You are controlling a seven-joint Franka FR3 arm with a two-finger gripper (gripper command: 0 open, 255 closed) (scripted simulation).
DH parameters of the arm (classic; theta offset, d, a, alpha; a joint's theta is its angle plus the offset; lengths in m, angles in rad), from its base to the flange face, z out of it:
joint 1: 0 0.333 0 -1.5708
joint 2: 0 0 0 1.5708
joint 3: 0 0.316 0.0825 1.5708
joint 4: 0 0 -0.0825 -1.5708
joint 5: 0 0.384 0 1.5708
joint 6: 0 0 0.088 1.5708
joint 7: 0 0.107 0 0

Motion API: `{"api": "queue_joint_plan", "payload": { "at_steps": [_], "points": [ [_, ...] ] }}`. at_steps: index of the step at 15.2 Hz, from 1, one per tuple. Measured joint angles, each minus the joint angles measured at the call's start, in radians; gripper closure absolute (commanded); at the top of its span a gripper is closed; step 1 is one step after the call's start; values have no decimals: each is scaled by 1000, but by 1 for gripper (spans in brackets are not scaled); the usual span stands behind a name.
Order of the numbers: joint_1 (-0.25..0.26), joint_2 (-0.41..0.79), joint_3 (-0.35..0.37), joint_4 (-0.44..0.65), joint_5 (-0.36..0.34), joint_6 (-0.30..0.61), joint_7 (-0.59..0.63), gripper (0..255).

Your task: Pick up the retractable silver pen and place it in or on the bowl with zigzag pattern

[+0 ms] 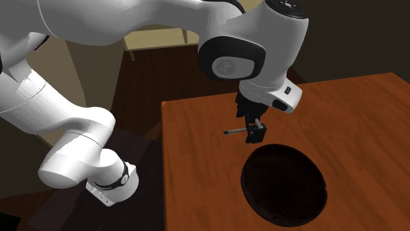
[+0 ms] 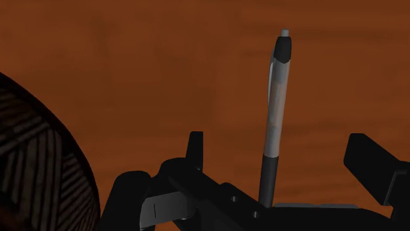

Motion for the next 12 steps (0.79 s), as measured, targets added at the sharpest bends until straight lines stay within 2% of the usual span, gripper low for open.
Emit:
{"api": "queue_joint_plan", "payload": {
  "at_steps": [4,5,12],
  "points": [
    [0,1,0,-1,0,2,0,0],
    [0,1,0,-1,0,2,0,255],
    [-1,3,-1,6,-2,0,1,255]
  ]
}}
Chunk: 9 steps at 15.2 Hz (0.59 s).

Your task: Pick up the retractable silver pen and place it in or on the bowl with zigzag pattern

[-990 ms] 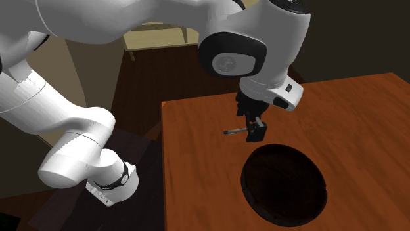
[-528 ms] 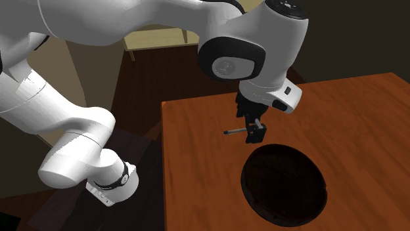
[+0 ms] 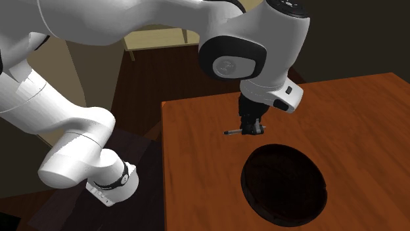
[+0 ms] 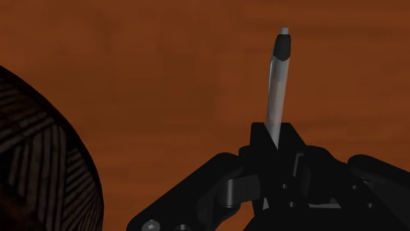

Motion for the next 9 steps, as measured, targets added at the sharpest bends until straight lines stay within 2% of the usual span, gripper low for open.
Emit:
{"api": "queue_joint_plan", "payload": {
  "at_steps": [4,9],
  "points": [
    [1,-2,0,2,1,-5,0,255],
    [-1,-8,-3,54,0,-64,2,255]
  ]
}}
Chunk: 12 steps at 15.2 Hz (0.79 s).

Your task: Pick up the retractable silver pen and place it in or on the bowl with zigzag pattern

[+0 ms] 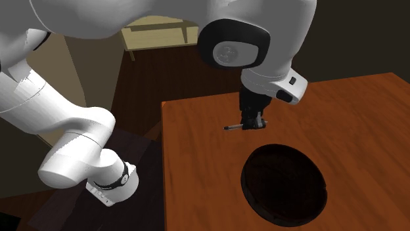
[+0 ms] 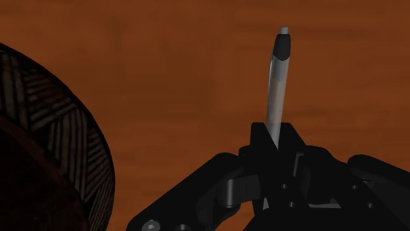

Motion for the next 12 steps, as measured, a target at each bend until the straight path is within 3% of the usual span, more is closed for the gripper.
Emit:
{"api": "queue_joint_plan", "payload": {
  "at_steps": [12],
  "points": [
    [-2,13,-3,179,-6,-165,16,255]
  ]
}}
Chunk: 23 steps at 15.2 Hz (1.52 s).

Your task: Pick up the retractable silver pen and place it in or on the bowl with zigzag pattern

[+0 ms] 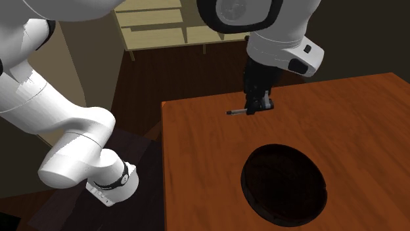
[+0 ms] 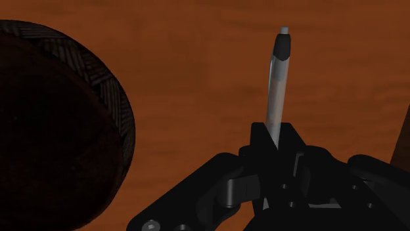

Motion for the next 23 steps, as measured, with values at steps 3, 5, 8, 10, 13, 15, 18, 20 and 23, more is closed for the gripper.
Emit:
{"api": "queue_joint_plan", "payload": {
  "at_steps": [3,5,8,10,13,15,18,20,23],
  "points": [
    [-1,2,-2,42,-1,-40,1,255],
    [-1,7,-2,75,-2,-67,5,255],
    [-2,22,-2,129,-4,-107,9,255],
    [-1,28,-2,162,-5,-135,13,255],
    [-7,42,-9,202,-8,-161,4,255],
    [-21,64,-29,230,-15,-170,-30,255],
    [-49,107,-65,289,-26,-192,-90,255],
    [-67,140,-88,327,-32,-201,-131,255],
    [-96,208,-120,418,-39,-228,-192,255]
  ]
}}
